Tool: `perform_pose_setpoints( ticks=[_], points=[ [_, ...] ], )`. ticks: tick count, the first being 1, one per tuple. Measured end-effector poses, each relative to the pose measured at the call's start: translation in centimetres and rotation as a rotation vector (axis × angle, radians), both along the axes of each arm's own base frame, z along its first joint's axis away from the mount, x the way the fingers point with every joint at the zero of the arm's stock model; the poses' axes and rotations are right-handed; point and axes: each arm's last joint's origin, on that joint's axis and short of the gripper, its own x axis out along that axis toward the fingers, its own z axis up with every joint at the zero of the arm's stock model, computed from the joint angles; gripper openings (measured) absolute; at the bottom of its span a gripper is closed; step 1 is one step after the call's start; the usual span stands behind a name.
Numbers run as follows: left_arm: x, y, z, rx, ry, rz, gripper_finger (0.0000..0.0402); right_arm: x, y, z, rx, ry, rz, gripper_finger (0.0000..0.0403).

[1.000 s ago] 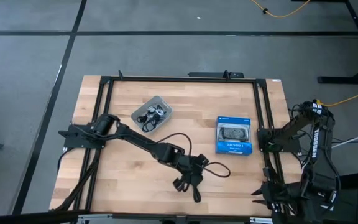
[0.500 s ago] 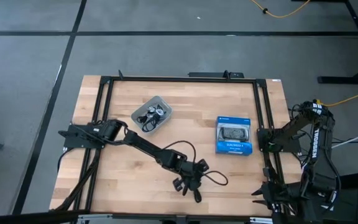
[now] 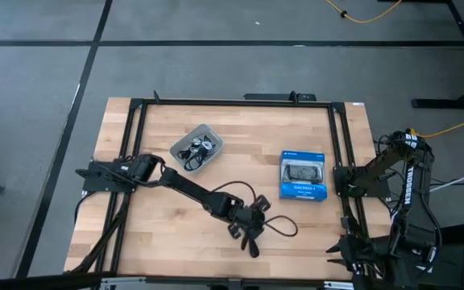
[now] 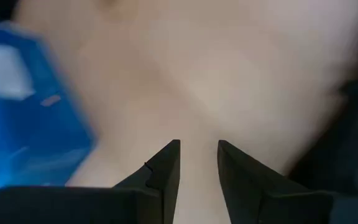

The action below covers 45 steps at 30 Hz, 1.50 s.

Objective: Pick and place USB-C Cables
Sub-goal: Put the black charger cable into the white bin

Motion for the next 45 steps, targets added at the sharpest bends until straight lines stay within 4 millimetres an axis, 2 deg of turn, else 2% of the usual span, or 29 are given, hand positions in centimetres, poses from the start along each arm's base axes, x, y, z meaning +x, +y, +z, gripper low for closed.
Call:
perform_pose_setpoints(
  ticks=[5,10,18,21,24,27,31,35,45],
  points=[
    [0.0,-0.8,2.1,0.104,0.01,0.061,0.01,0.0,0.0,0.0,0.0,0.0,0.0,0.0106],
    [-0.3,-2.3,4.5,0.111,0.024,0.057,0.01,0.0,0.0,0.0,-0.001,0.0,0.0,0.0106],
    [-1.0,-4.5,6.0,0.178,-0.039,0.103,0.01,0.0,0.0,0.0,0.0,0.006,0.003,0.0106],
    [-1.4,-5.3,6.1,0.178,-0.042,0.089,0.01,0.0,0.0,-0.1,0.003,0.016,0.007,0.0106],
    [-1.6,-5.9,6.0,0.104,-0.041,0.107,0.01,-0.1,0.0,-0.1,0.007,0.026,0.011,0.0106],
    [-1.7,-5.9,5.9,0.02,-0.018,0.144,0.01,-0.1,0.0,-0.1,0.007,0.026,0.011,0.0106],
    [-1.9,-5.8,5.7,-0.004,0.009,0.18,0.0104,-0.1,0.0,-0.1,0.006,0.026,0.011,0.0106],
    [-2.1,-5.9,5.5,-0.08,0.061,0.163,0.0107,-0.1,0.0,-0.1,0.006,0.026,0.011,0.0106],
    [-2.3,-6.3,5.5,-0.105,0.072,0.153,0.0107,-0.1,0.0,-0.1,0.005,0.025,0.011,0.0106]
  ],
)
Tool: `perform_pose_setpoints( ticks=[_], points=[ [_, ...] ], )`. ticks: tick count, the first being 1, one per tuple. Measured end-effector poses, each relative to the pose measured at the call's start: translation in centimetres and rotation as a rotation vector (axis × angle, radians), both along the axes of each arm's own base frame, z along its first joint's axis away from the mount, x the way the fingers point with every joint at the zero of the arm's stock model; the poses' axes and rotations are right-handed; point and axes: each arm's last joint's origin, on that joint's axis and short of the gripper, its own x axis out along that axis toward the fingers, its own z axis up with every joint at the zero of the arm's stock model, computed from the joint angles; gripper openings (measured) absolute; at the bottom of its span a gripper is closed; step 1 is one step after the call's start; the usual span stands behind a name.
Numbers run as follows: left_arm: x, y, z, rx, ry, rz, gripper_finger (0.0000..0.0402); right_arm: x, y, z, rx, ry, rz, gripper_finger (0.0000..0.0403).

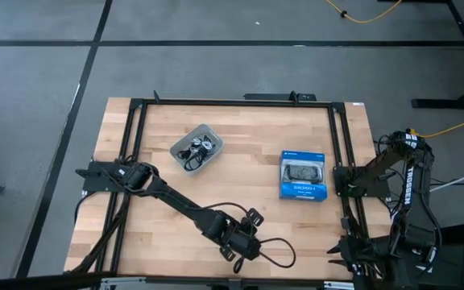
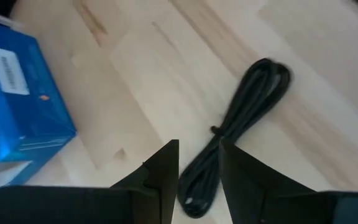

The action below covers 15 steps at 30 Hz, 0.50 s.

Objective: Pick and place USB-C Cables
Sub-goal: Put the black charger cable into the white bin

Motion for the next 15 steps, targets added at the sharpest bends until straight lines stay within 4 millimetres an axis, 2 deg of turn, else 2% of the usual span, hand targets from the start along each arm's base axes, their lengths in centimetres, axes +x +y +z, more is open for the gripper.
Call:
perform_pose_setpoints(
  ticks=[8,15],
  points=[
    [-0.1,0.1,-0.3,-0.05,0.039,0.02,0.0124,0.0,0.0,0.0,0.0,0.0,0.0,0.0106],
    [0.4,0.3,-1.5,-0.057,0.065,-0.021,0.0139,0.0,0.0,0.0,-0.001,-0.001,0.0,0.0106]
  ],
)
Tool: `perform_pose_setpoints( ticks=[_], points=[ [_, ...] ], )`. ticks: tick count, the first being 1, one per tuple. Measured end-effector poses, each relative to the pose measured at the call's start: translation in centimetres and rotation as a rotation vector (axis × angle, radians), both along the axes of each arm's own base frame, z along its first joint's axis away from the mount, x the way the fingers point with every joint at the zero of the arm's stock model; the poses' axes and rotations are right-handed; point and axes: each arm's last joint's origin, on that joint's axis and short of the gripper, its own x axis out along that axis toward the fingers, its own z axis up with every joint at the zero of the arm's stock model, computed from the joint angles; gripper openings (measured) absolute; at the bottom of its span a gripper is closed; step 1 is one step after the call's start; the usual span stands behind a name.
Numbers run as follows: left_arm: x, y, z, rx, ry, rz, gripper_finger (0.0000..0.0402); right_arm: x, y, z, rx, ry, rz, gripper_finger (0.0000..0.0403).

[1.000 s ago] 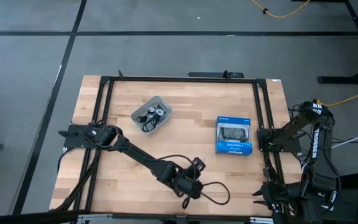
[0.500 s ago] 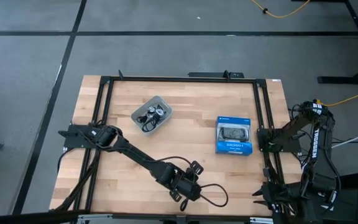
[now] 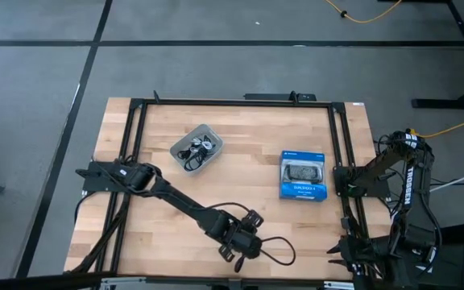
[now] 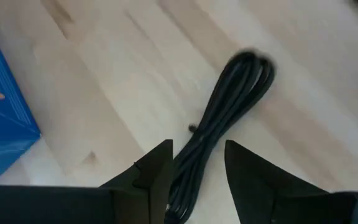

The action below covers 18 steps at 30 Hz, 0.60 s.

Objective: Pick and place USB-C Cables
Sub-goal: Put the black charger cable into the white bin

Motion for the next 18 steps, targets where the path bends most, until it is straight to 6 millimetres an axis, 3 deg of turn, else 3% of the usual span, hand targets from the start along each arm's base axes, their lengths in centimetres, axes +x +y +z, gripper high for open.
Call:
perform_pose_setpoints(
  ticks=[10,18],
  points=[
    [0.6,0.3,-1.4,0.037,0.047,-0.234,0.014,0.0,0.0,-0.1,-0.002,0.0,0.0,0.0106],
    [0.3,-0.3,-1.6,0.049,0.053,-0.262,0.014,-0.1,0.0,-1.3,-0.017,0.036,0.013,0.0106]
  ],
)
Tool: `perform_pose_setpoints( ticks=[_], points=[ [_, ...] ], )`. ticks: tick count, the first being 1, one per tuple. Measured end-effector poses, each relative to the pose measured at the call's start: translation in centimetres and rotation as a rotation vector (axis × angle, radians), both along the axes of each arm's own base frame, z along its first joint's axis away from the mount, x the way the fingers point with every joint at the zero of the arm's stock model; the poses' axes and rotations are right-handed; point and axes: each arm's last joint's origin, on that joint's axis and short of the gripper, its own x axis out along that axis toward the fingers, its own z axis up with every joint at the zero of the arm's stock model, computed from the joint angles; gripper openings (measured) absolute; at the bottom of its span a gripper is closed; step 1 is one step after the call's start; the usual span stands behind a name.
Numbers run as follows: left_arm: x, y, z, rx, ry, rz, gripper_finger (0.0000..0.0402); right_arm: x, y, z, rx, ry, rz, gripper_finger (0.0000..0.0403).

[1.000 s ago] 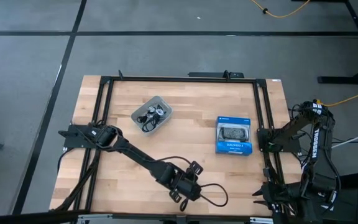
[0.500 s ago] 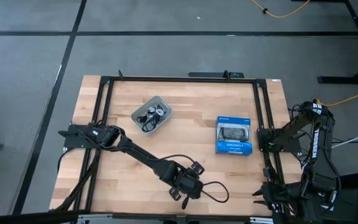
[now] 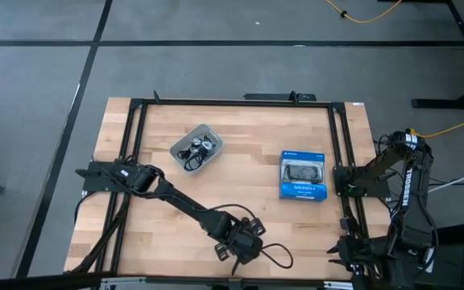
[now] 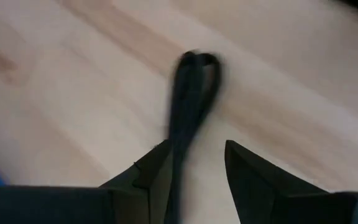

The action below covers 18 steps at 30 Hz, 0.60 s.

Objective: Pick and place USB-C Cables
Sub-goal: Put the black charger cable into the white bin

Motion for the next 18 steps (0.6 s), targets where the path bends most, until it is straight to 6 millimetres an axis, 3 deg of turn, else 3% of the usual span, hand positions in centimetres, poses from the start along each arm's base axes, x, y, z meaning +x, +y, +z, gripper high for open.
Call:
perform_pose_setpoints(
  ticks=[11,18],
  points=[
    [1.4,2.3,-0.5,0.005,-0.009,0.018,0.014,0.1,0.3,-0.1,0.028,-0.004,0.0,0.0106],
    [1.6,2.5,-1.2,-0.042,0.022,-0.004,0.014,0.0,0.3,-0.1,0.039,0.019,0.01,0.0106]
  ],
)
